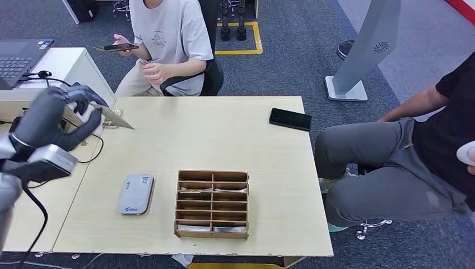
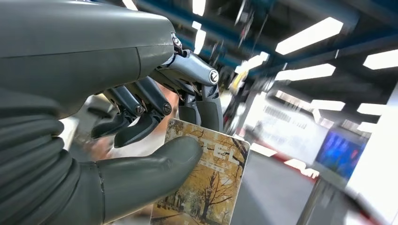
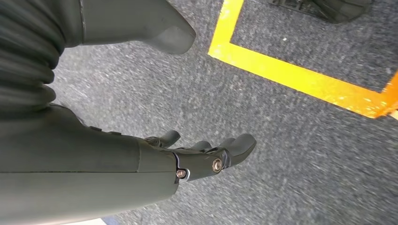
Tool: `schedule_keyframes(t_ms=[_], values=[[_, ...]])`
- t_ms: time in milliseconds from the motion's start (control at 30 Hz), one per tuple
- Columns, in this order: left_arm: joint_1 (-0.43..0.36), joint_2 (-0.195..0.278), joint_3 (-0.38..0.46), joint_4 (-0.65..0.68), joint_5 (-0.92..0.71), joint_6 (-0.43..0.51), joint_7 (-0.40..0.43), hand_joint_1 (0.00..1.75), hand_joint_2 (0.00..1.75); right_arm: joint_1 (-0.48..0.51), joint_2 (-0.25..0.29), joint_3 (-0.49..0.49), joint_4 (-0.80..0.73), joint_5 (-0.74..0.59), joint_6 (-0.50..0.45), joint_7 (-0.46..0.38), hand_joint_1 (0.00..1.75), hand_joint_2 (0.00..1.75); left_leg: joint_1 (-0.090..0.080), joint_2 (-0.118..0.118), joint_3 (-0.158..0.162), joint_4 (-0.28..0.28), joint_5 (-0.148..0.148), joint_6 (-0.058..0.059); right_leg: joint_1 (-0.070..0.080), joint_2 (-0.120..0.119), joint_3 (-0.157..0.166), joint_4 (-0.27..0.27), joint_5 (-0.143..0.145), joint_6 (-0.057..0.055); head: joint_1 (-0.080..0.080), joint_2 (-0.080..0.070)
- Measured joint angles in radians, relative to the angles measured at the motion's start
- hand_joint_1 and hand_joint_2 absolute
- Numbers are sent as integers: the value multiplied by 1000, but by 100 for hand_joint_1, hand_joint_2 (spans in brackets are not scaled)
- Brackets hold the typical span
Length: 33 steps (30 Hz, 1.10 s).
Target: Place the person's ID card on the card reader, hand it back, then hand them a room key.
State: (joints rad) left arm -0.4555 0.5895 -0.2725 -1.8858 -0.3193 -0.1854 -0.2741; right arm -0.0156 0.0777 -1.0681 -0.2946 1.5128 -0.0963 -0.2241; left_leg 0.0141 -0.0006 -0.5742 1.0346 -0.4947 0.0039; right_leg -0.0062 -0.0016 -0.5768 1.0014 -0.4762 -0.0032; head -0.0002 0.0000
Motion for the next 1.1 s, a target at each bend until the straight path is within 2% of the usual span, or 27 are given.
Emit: schedule_keyframes(t_ms=[67, 133, 233, 300, 367, 433, 567, 833, 1000, 1100], values=[[-149, 14, 28, 10, 78, -56, 54, 175, 175, -5, -2, 0, 4, 0, -3, -9, 0, 175, 0, 1, 0, 0, 1, 0, 0, 1, 0, 0, 1, 0, 0, 0], [-260, 19, 45, 29, 94, -65, 105, 175, 175, -10, -3, 0, 9, 0, -5, -11, 0, 175, -1, 3, 1, 0, 0, 0, 0, 3, 0, 0, 2, -1, 0, 0], [-331, 23, 58, 77, -18, 16, 205, 175, 175, -12, -3, 0, 18, 0, -12, -3, 0, 175, -1, 4, 2, -1, 0, -1, 0, 4, 0, 1, 2, -1, 0, 0], [-324, 27, 60, 131, -168, 115, 259, 175, 175, -13, -3, 0, 23, 0, -17, 3, 0, 175, -1, 4, 2, -1, 0, 0, 0, 4, -1, 0, 1, -1, 0, 0], [-301, 28, 59, 206, -317, 212, 272, 175, 175, -14, -3, 0, 26, 0, -20, 4, 0, 175, -1, 4, 2, -1, 0, -1, 0, 4, -1, 0, 1, -1, 0, 0], [-280, 25, 58, 274, -402, 268, 274, 175, 175, -14, -3, 0, 29, 0, -21, 6, 0, 175, 0, 4, 1, -1, 0, -1, 0, 4, -1, 1, 1, -1, 0, 0], [-263, 21, 53, 340, -430, 280, 287, 175, 175, -14, -4, 0, 30, 0, -23, 10, 0, 175, 0, 4, 1, -1, 0, -1, 0, 5, -1, 1, 1, -1, 0, 0], [-262, 21, 47, 370, -443, 277, 302, 175, 175, -14, -4, 0, 32, 1, -24, 10, 0, 175, -1, 4, 0, -1, 0, 0, 0, 5, -1, 0, 1, -1, 0, 0], [-262, 6, 15, 420, -645, 329, 377, 175, 175, -17, -4, 0, 38, 1, -32, 6, 0, 175, -1, 4, 0, -1, 0, 0, 0, 5, -2, 0, 1, -1, 0, 0], [-262, -9, -1, 450, -688, 350, 393, 175, 175, -19, -4, 0, 41, 1, -39, 3, 0, 175, -1, 4, 0, -1, 0, 0, 0, 5, -2, 0, 2, -1, 0, 0]])
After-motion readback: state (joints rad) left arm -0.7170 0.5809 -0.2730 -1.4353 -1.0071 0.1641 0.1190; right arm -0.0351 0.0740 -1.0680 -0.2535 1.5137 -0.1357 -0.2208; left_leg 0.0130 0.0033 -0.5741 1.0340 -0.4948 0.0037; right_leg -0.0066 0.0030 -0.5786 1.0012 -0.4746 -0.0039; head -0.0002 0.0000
